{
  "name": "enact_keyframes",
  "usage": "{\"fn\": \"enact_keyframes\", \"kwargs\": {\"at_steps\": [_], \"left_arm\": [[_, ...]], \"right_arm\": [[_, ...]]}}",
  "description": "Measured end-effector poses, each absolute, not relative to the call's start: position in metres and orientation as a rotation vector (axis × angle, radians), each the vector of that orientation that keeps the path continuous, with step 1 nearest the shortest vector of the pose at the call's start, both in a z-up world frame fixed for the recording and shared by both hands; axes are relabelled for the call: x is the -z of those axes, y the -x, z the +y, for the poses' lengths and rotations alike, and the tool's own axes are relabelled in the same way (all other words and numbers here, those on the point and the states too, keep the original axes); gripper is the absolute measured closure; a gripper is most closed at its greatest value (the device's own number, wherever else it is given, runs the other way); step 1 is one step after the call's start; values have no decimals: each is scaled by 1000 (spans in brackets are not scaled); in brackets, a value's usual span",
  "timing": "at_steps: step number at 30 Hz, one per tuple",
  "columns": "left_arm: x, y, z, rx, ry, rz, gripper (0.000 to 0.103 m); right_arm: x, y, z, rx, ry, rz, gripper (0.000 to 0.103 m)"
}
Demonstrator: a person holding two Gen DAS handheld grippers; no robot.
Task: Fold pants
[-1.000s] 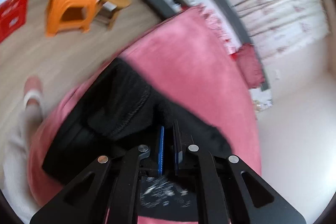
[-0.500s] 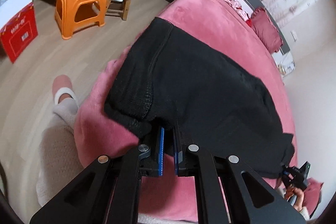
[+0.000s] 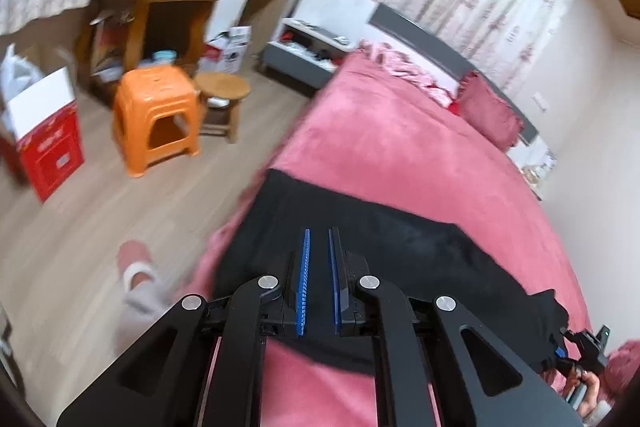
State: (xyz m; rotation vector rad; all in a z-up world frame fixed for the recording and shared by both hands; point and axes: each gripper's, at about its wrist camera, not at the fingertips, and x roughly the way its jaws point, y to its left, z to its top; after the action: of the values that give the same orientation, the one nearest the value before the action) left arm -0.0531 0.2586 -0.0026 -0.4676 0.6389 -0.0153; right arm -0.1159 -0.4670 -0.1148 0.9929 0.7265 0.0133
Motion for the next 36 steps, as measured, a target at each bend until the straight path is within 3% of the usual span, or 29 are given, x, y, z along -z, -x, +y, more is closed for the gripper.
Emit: {"fn": "enact_keyframes", "kwargs": {"at_steps": [8,9,10,11,12,20,26,32,35,36], "left_arm": [[53,-15,176,166,405,801,96],[60,-19,167,169,377,815,96],[67,-24,156,177,345,835,96],[71,-27,149,181,324,850,96],[77,-32,141,187,298,873,96],[92,-28,132,222,298,926,96],[92,-28,132,221,335,940,96],[94,-25,130,220,323,948,96],[88,-29,128,217,320,955,96],[85,-28,126,228,315,953,96]], "right_arm": [[134,102,-541,142,-1122,608,56],[138,100,-552,164,-1151,595,67],[139,99,-555,168,-1165,590,87],[137,99,-560,171,-1171,589,96],[133,101,-563,167,-1164,585,96],[71,153,-539,165,-898,547,97],[119,167,-545,274,-979,666,97],[136,175,-557,323,-1077,655,96],[119,183,-557,386,-1023,628,77],[109,187,-557,444,-993,604,63]]}}
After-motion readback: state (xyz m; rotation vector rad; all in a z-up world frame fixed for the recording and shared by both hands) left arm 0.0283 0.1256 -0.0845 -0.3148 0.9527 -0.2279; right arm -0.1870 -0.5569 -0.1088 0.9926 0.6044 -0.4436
